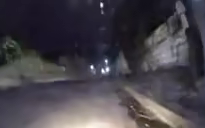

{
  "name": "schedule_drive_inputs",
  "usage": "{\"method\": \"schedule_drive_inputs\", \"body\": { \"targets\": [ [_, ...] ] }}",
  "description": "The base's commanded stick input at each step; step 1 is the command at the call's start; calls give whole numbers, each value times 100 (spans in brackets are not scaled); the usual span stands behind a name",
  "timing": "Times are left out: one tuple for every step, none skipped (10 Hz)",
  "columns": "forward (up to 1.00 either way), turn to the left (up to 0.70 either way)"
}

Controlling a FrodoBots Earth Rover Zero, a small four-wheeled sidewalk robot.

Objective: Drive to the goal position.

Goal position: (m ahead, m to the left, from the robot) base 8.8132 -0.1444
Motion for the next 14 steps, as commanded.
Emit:
{"method": "schedule_drive_inputs", "body": {
  "targets": [
    [70,0],
    [70,-2],
    [70,-15],
    [70,-28],
    [70,-32],
    [70,-35],
    [70,-15],
    [70,0],
    [70,0],
    [70,0],
    [70,0],
    [70,0],
    [70,0],
    [70,0]
  ]
}}
